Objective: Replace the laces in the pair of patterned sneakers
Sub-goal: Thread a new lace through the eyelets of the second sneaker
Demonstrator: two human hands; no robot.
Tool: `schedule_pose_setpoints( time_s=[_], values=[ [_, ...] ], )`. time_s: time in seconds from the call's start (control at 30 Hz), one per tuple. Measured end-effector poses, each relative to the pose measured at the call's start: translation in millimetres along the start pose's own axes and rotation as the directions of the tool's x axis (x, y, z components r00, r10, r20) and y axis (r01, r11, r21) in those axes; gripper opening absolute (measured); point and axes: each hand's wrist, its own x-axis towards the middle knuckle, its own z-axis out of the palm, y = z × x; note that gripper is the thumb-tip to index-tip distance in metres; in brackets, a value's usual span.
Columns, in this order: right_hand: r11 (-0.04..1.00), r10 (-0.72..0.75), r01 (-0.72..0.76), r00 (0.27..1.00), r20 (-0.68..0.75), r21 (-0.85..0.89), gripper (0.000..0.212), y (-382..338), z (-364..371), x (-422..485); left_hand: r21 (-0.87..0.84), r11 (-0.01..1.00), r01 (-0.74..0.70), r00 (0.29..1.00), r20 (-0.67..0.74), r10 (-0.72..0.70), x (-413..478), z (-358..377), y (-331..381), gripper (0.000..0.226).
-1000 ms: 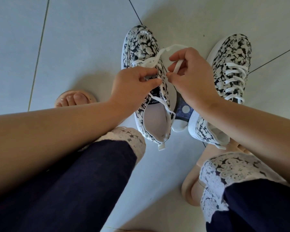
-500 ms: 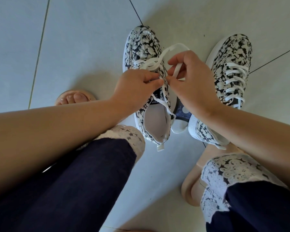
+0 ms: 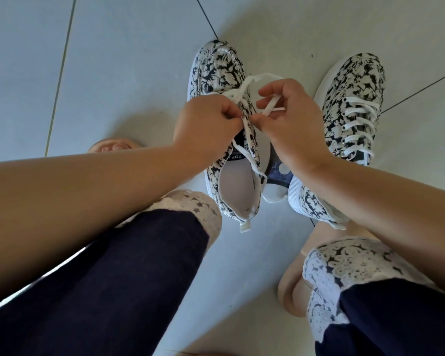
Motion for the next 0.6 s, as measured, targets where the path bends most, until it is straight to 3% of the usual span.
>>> schedule_pose_setpoints(
  time_s=[0.17,0.23,0.3,0.4,0.43,0.5,0.53,0.6],
  values=[
    [0.948,-0.154,0.154,0.988,0.025,-0.278,0.032,-5.1,-23.7,11.5,-0.081,0.994,-0.072,0.994,-0.086,0.065,-5.7,-9.0,-7.7,0.021],
    [0.883,-0.235,0.284,0.957,0.172,-0.373,0.027,-14.8,-25.4,9.3,-0.153,0.982,-0.114,0.990,-0.101,0.100,-8.8,-10.2,-6.1,0.019],
    [0.814,-0.213,0.368,0.909,0.360,-0.449,0.024,-22.6,-19.0,7.0,-0.223,0.964,-0.147,0.987,-0.096,0.128,-10.7,-10.1,-1.8,0.023],
    [0.778,-0.194,0.394,0.891,0.410,-0.489,0.023,-27.4,-17.0,5.8,-0.242,0.956,-0.165,0.985,-0.079,0.150,-12.1,-11.8,0.9,0.025],
    [0.841,-0.184,0.341,0.910,0.372,-0.420,0.020,-31.8,-21.5,4.9,-0.243,0.958,-0.150,0.988,-0.070,0.137,-11.8,-13.8,-0.7,0.023],
    [0.981,-0.142,0.171,0.953,0.266,-0.090,0.013,-44.6,-36.9,4.6,-0.216,0.970,-0.114,0.993,-0.039,0.108,-11.3,-19.5,-7.4,0.019],
    [0.990,-0.112,0.091,0.971,0.211,0.106,0.015,-51.4,-46.1,7.4,-0.169,0.980,-0.106,0.994,-0.014,0.105,-12.2,-22.6,-11.7,0.016],
    [0.904,-0.043,-0.028,0.987,0.157,0.426,0.025,-63.7,-64.4,14.8,-0.050,0.991,-0.121,0.991,0.056,0.124,-16.3,-27.0,-19.1,0.010]
  ],
)
